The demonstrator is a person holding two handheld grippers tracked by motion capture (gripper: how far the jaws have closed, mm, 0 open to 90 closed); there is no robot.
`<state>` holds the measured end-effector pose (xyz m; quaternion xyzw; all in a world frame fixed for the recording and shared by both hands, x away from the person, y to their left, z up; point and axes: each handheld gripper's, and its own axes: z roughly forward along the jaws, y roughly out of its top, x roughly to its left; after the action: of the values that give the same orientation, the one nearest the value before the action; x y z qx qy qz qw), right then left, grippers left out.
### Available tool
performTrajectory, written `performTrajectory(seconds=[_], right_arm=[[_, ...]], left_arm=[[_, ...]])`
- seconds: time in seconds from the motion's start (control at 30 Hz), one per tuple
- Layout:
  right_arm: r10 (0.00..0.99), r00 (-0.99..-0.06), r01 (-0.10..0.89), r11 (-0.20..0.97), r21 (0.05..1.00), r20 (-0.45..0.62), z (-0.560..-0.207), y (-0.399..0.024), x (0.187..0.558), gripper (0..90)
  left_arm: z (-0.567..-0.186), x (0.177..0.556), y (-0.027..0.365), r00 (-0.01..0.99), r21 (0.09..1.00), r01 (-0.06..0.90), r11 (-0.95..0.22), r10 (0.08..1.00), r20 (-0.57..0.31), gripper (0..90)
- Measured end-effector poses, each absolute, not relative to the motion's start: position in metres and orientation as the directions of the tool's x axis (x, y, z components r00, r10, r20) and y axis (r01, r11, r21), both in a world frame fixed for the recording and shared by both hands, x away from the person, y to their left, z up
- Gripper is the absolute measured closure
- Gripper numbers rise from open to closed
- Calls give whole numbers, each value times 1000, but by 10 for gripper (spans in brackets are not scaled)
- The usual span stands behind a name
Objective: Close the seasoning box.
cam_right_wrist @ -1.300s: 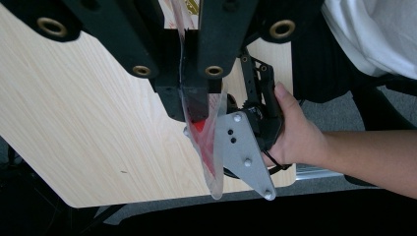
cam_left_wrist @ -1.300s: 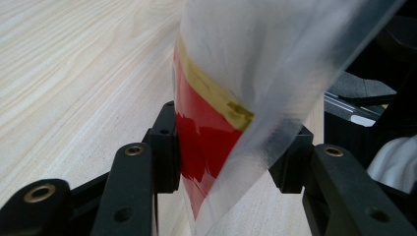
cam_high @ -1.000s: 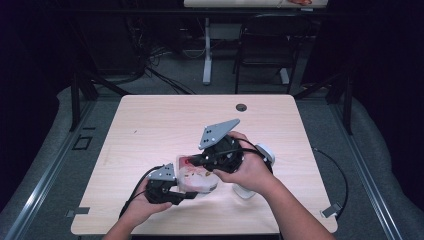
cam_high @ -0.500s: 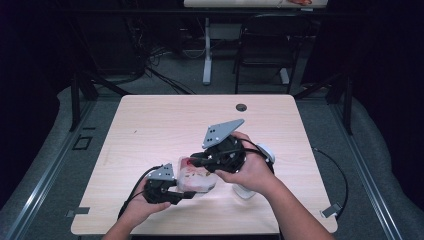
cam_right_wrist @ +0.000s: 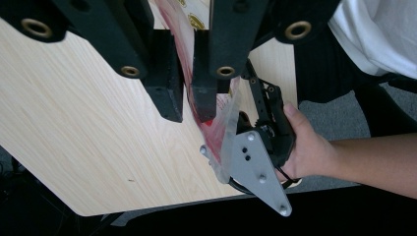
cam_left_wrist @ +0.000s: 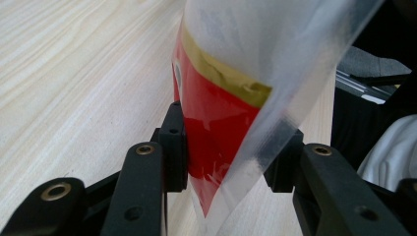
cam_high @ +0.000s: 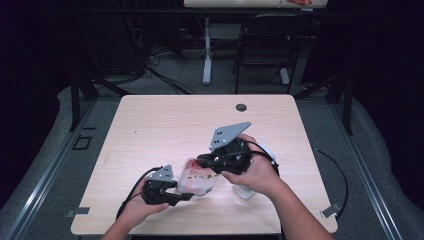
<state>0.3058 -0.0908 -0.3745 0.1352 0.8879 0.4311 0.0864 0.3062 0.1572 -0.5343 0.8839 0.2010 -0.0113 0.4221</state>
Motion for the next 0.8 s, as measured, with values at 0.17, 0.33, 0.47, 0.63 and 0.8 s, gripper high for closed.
performTrajectory(seconds=[0.17,0.33,0.47,0.63,0.8], right_arm=[[320,-947,176,577,798,-22,-380,-97,306,869],[329,-944,182,556,811,-14,-388,-104,306,876],[341,-940,187,538,822,-9,-395,-109,306,883],[361,-932,205,518,830,5,-403,-116,308,882],[369,-929,207,510,835,5,-408,-118,307,883]], left_arm=[[-534,304,161,918,732,369,-573,347,-190,615],[-534,303,162,917,724,371,-581,351,-189,617],[-536,305,162,917,714,372,-593,354,-184,620],[-537,305,161,914,705,381,-598,360,-189,621],[-537,304,160,912,697,378,-609,373,-169,622]])
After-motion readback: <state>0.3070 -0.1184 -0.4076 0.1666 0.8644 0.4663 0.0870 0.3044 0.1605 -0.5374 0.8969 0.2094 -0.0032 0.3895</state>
